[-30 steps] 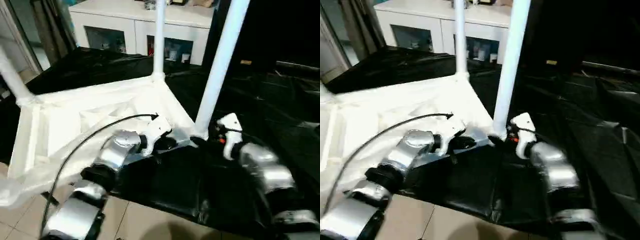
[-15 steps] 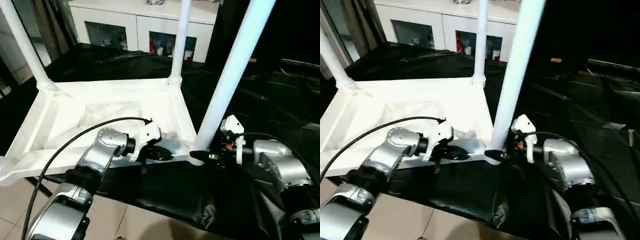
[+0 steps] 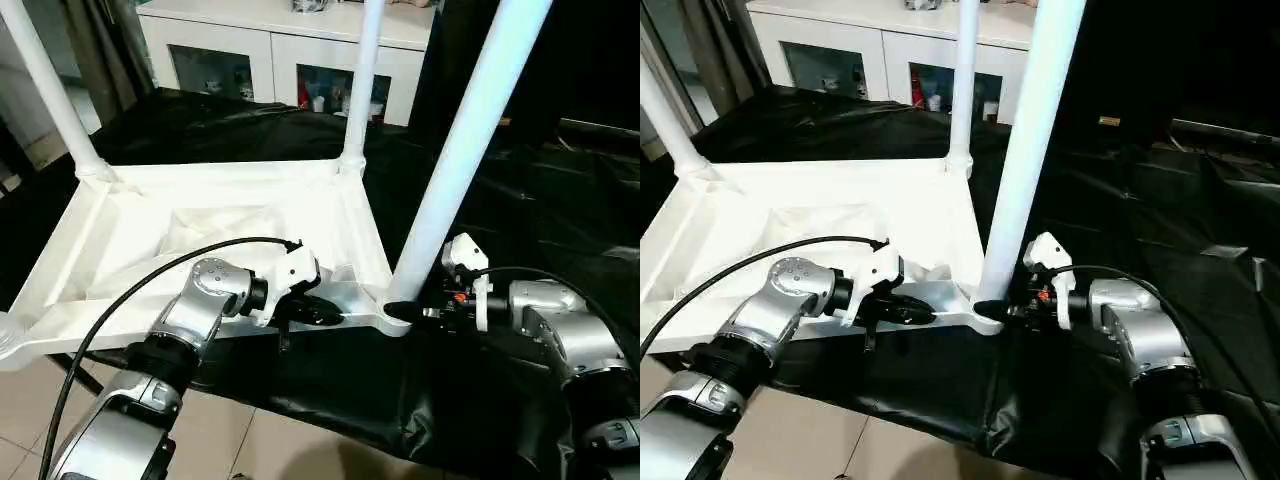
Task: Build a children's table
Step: Rotate leg to tighten
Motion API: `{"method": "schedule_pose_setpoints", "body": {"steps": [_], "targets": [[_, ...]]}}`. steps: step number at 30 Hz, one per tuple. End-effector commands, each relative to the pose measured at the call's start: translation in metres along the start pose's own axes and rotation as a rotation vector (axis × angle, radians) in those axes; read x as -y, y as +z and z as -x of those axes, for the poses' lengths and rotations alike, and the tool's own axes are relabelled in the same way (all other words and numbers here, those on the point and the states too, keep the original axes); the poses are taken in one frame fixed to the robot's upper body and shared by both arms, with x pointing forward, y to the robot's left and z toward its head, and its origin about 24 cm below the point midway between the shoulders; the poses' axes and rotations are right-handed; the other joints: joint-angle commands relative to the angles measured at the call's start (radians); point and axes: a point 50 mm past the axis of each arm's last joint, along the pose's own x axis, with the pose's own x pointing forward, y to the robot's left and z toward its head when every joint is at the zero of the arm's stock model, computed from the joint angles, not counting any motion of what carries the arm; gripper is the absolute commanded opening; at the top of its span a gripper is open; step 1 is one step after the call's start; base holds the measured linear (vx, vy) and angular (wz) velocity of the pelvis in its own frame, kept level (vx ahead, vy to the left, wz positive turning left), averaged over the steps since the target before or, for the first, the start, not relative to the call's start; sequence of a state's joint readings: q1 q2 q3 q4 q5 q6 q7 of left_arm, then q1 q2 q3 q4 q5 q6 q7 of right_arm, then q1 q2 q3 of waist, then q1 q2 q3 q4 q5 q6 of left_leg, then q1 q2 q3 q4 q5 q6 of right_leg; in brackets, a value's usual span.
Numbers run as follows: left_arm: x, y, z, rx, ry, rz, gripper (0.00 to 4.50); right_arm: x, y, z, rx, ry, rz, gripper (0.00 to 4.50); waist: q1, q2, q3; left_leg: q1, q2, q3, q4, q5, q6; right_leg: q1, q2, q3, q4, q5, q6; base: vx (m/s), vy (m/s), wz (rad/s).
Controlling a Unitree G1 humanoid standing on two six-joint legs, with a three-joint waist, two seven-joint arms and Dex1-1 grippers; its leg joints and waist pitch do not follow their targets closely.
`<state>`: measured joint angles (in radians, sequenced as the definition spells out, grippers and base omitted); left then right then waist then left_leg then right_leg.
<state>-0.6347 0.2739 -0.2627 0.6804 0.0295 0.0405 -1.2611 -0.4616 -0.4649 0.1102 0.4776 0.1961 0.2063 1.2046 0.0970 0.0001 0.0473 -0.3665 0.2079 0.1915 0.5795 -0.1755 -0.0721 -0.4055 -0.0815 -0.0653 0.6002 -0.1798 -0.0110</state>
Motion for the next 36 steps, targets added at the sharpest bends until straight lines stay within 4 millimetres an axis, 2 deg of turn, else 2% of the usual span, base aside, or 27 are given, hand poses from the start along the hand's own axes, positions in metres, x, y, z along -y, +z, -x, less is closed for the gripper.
{"method": "schedule_pose_setpoints", "body": {"steps": [1, 5, 8, 10, 12, 13, 15, 18, 19, 20, 21, 23, 24, 25, 26, 27, 28, 30, 33, 34, 35, 36], "targets": [[0.002, -0.002, 0.0, 0.008, -0.003, 0.012, 0.0, -0.006, -0.008, -0.004, -0.037, 0.048, -0.014, 2.39, 0.002, -0.016, -0.065, 0.008, 0.025, -0.005, -0.055, -0.159, 0.077, 0.056, -0.059, 0.038, -0.062, -0.168, -0.228, 0.0, 0.0, 0.0], [0.002, -0.003, -0.001, 0.008, 0.002, 0.016, 0.0, -0.009, -0.011, -0.007, -0.027, 0.047, -0.031, 2.23, 0.001, -0.015, -0.065, 0.009, 0.025, -0.005, -0.056, -0.165, 0.074, 0.055, -0.058, 0.038, -0.064, -0.18, -0.225, 0.0, 0.0, 0.0], [-0.003, -0.001, -0.006, 0.017, 0.077, 0.035, 0.0, -0.007, -0.016, -0.013, 0.013, -0.037, -0.084, 2.18, 0.001, -0.015, -0.063, 0.01, 0.025, -0.005, -0.057, -0.171, 0.072, 0.053, -0.058, 0.038, -0.066, -0.188, -0.222, 0.0, 0.0, 0.0], [-0.008, 0.0, -0.01, 0.011, 0.15, 0.04, 0.0, -0.004, -0.022, -0.019, 0.008, -0.125, -0.108, 2.16, -0.004, -0.016, -0.059, 0.012, 0.024, -0.006, -0.06, -0.206, 0.056, 0.05, -0.059, 0.038, -0.074, -0.252, -0.209, 0.0, 0.0, 0.0], [-0.014, 0.001, -0.018, 0.003, 0.249, 0.069, 0.0, -0.003, -0.03, -0.027, -0.019, -0.232, -0.137, 2.15, -0.012, -0.015, -0.052, 0.019, 0.019, -0.009, -0.065, -0.269, 0.028, 0.043, -0.06, 0.036, -0.091, -0.386, -0.171, 0.0, 0.0, 0.0], [-0.018, 0.004, -0.024, 0.004, 0.302, 0.092, 0.0, -0.003, -0.034, -0.034, -0.027, -0.292, -0.168, 2.14, -0.015, -0.015, -0.05, 0.021, 0.018, -0.01, -0.066, -0.284, 0.019, 0.042, -0.058, 0.035, -0.094, -0.417, -0.158, 0.0, 0.0, 0.0], [-0.02, 0.007, -0.03, 0.01, 0.349, 0.109, 0.0, -0.004, -0.036, -0.042, -0.019, -0.358, -0.214, 2.12, -0.02, -0.018, -0.045, 0.028, 0.015, -0.015, -0.07, -0.339, 0.005, 0.038, -0.061, 0.03, -0.109, -0.538, -0.114, 0.0, 0.0, 0.0], [-0.024, 0.016, -0.045, 0.016, 0.436, 0.148, 0.0, -0.005, -0.034, -0.064, 0.012, -0.514, -0.329, 2.09, -0.029, -0.011, -0.043, 0.038, 0.012, -0.022, -0.072, -0.389, -0.008, 0.031, -0.063, 0.021, -0.125, -0.622, -0.077, 0.0, 0.0, 0.0], [-0.025, 0.021, -0.051, 0.013, 0.464, 0.144, 0.0, -0.004, -0.03, -0.073, 0.02, -0.577, -0.358, 2.09, -0.034, -0.014, -0.044, 0.04, 0.011, -0.025, -0.072, -0.409, -0.015, 0.03, -0.062, 0.015, -0.131, -0.639, -0.064, 0.0, 0.0, 0.0], [-0.025, 0.022, -0.053, 0.011, 0.466, 0.141, 0.0, -0.004, -0.029, -0.077, 0.024, -0.595, -0.366, 2.09, -0.038, -0.007, -0.044, 0.049, 0.009, -0.025, -0.07, -0.428, -0.014, 0.023, -0.063, 0.011, -0.138, -0.65, -0.058, 0.0, 0.0, 0.0], [-0.025, 0.024, -0.055, 0.011, 0.47, 0.137, 0.0, -0.004, -0.027, -0.08, 0.031, -0.603, -0.366, 2.09, -0.045, -0.003, -0.043, 0.052, 0.012, -0.029, -0.073, -0.454, -0.011, 0.025, -0.063, 0.005, -0.143, -0.641, -0.06, 0.0, 0.0, 0.0], [-0.025, 0.028, -0.06, 0.016, 0.472, 0.122, 0.0, -0.004, -0.018, -0.088, 0.044, -0.604, -0.313, 2.09, -0.051, 0.0, -0.044, 0.046, 0.013, -0.032, -0.079, -0.473, -0.007, 0.032, -0.062, -0.001, -0.146, -0.608, -0.058, 0.0, 0.0, 0.0], [-0.025, 0.029, -0.061, 0.017, 0.47, 0.115, 0.0, -0.005, -0.016, -0.089, 0.056, -0.598, -0.298, 2.09, -0.052, 0.004, -0.044, 0.049, 0.016, -0.034, -0.082, -0.493, -0.006, 0.035, -0.064, -0.007, -0.15, -0.589, -0.06, 0.0, 0.0, 0.0], [-0.025, 0.029, -0.061, 0.018, 0.469, 0.111, 0.0, -0.005, -0.015, -0.089, 0.063, -0.594, -0.293, 2.09, -0.054, 0.001, -0.045, 0.047, 0.016, -0.035, -0.083, -0.496, -0.003, 0.038, -0.065, -0.009, -0.15, -0.575, -0.061, 0.0, 0.0, 0.0], [-0.025, 0.029, -0.061, 0.015, 0.468, 0.105, 0.0, -0.005, -0.012, -0.089, 0.078, -0.589, -0.282, 2.09, -0.053, 0.004, -0.045, 0.043, 0.02, -0.038, -0.089, -0.496, -0.001, 0.043, -0.068, -0.008, -0.145, -0.544, -0.069, 0.0, 0.0, 0.0], [-0.026, 0.029, -0.06, 0.012, 0.464, 0.1, 0.0, -0.005, -0.01, -0.089, 0.096, -0.572, -0.273, 2.09, -0.052, 0.005, -0.045, 0.044, 0.021, -0.038, -0.091, -0.5, -0.003, 0.043, -0.07, -0.007, -0.145, -0.522, -0.082, 0.0, 0.0, 0.0], [-0.026, 0.028, -0.059, 0.009, 0.459, 0.095, 0.0, -0.005, -0.008, -0.088, 0.117, -0.551, -0.265, 2.43, -0.053, 0.001, -0.045, 0.044, 0.021, -0.037, -0.091, -0.501, -0.002, 0.042, -0.07, -0.007, -0.145, -0.516, -0.086, 0.0, 0.0, 0.0], [-0.026, 0.026, -0.057, 0.004, 0.445, 0.088, 0.0, -0.006, -0.003, -0.086, 0.16, -0.514, -0.273, 2.78, -0.049, -0.003, -0.044, 0.044, 0.02, -0.033, -0.09, -0.484, 0.008, 0.042, -0.074, 0.0, -0.143, -0.504, -0.102, 0.0, 0.0, 0.0], [-0.024, 0.022, -0.053, 0.0, 0.401, 0.086, 0.0, -0.005, 0.001, -0.077, 0.178, -0.427, -0.243, 2.82, -0.046, -0.006, -0.047, 0.032, 0.021, -0.032, -0.092, -0.432, 0.024, 0.053, -0.077, 0.004, -0.137, -0.478, -0.109, 0.0, 0.0, 0.0], [-0.024, 0.022, -0.053, 0.0, 0.401, 0.086, 0.0, -0.005, 0.001, -0.077, 0.178, -0.427, -0.243, 3.11, -0.045, -0.006, -0.048, 0.033, 0.021, -0.031, -0.091, -0.422, 0.026, 0.052, -0.077, 0.005, -0.136, -0.468, -0.113, 0.0, 0.0, 0.0], [-0.023, 0.019, -0.05, -0.005, 0.372, 0.079, 0.0, -0.005, 0.002, -0.07, 0.163, -0.371, -0.198, 3.19, -0.043, -0.007, -0.049, 0.033, 0.021, -0.027, -0.09, -0.396, 0.03, 0.052, -0.078, 0.008, -0.134, -0.448, -0.126, 0.0, 0.0, 0.0], [-0.022, 0.016, -0.047, -0.011, 0.349, 0.079, 0.0, -0.005, 0.002, -0.063, 0.148, -0.323, -0.156, 3.2, -0.037, -0.009, -0.05, 0.029, 0.021, -0.025, -0.089, -0.369, 0.04, 0.058, -0.077, 0.009, -0.131, -0.428, -0.13, 0.0, 0.0, 0.0]]}}
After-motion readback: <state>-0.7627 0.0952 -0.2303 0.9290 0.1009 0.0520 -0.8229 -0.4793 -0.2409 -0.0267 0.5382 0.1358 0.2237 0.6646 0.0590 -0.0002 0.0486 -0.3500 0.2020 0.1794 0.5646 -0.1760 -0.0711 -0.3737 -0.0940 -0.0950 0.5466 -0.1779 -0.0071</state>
